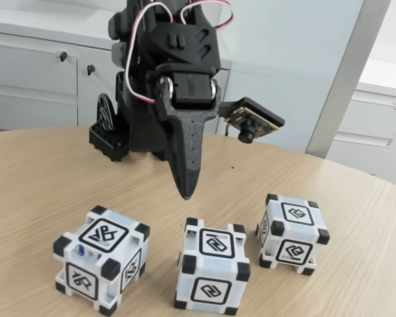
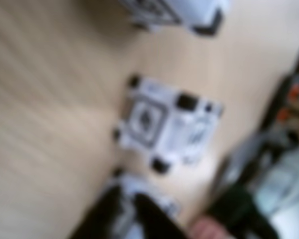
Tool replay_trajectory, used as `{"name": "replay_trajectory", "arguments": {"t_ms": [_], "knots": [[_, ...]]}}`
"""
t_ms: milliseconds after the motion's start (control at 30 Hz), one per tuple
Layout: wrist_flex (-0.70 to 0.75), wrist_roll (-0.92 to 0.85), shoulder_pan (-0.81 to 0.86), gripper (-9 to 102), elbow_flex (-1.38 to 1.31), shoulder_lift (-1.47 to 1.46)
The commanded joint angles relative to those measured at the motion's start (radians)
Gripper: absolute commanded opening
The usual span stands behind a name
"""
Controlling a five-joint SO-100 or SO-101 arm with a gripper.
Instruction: Stack cubes from left to right.
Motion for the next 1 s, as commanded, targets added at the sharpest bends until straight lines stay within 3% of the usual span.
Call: {"name": "replay_trajectory", "arguments": {"t_ms": [0, 200, 367, 667, 967], "knots": [[-0.006, -0.049, 0.009, 0, -0.018, 0.061], [-0.002, 0.018, -0.008, 0, -0.063, 0.060], [0.020, 0.032, -0.009, 0, -0.259, 0.000], [0.247, 0.002, -0.011, 0, -0.851, -0.716], [0.348, -0.213, -0.011, 4, -1.356, -1.198]]}}
